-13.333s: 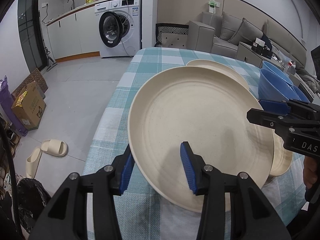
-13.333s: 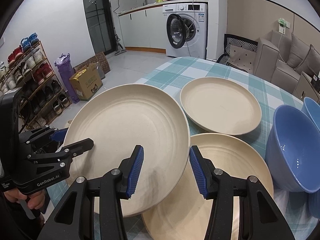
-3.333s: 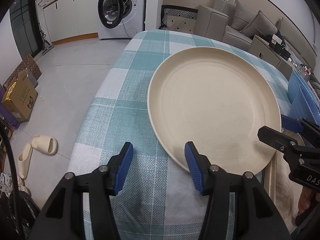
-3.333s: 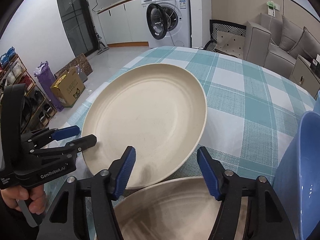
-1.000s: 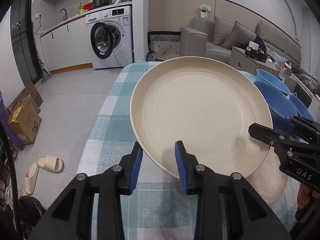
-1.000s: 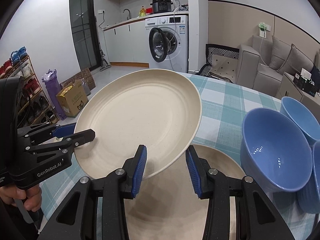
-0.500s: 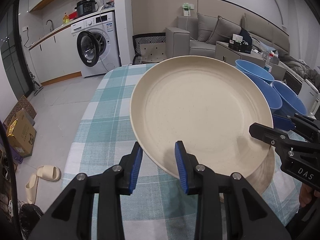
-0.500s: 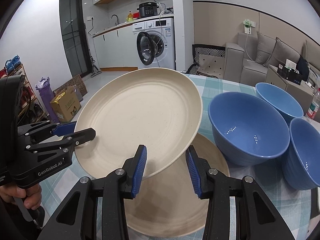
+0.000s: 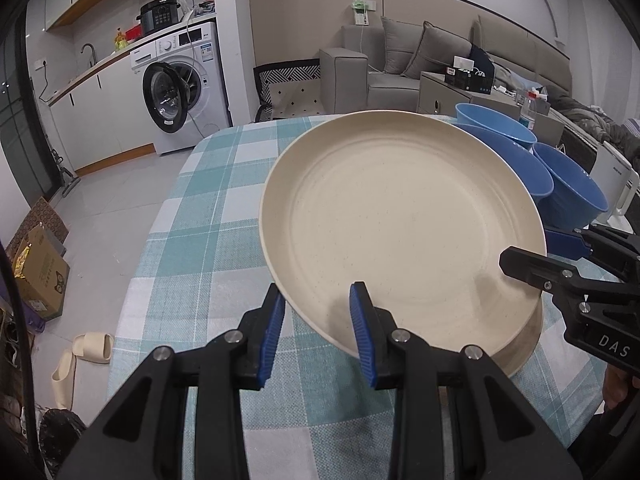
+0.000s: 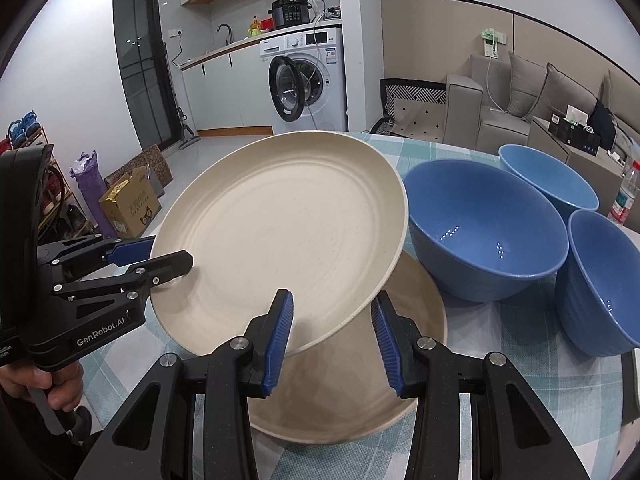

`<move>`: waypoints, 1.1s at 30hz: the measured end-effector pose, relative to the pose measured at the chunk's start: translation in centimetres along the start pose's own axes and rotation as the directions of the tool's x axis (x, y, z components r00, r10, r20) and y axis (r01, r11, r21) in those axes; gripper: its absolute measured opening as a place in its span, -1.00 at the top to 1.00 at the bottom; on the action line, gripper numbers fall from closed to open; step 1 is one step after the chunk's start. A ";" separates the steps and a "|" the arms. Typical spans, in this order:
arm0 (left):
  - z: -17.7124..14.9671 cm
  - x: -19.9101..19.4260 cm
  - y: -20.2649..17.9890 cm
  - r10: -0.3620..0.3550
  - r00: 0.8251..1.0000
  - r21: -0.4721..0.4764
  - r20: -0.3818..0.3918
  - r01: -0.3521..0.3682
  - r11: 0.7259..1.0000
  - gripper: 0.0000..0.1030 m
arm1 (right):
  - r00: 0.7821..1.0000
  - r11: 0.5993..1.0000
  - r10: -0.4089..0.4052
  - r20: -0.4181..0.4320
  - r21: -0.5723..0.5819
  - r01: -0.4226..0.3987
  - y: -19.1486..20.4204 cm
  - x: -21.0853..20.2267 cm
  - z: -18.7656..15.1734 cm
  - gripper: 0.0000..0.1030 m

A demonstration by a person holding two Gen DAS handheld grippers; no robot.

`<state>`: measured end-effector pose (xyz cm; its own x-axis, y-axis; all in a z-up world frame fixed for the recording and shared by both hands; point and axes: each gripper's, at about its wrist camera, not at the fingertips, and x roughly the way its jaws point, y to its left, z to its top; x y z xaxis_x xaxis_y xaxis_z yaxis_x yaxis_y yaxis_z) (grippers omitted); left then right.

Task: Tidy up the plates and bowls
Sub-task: 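Lift the cream plate with the left tool over the plate under the right tool, then lower the held cream plate onto the other plate and open the left tool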

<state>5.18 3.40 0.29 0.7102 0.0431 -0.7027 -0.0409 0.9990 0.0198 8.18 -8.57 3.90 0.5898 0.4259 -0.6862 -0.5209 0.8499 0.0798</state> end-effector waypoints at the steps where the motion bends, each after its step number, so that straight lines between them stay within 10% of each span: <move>1: -0.2 0.1 0.0 0.001 1.000 -0.001 -0.004 -0.001 1.000 0.38 | 1.000 1.000 0.002 -0.004 -0.002 -0.002 0.2 0.1 0.0 0.19; 33: -1.5 0.4 -1.7 -0.003 0.998 0.040 -0.056 0.005 0.999 0.38 | 0.994 1.000 -0.007 -0.113 0.004 0.007 -1.3 1.9 -2.3 0.19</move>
<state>4.50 1.71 -1.09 0.6695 0.0390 -0.7418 -0.0088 0.9990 0.0445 8.60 -9.61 0.84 0.5199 0.3823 -0.7639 -0.5143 0.8541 0.0774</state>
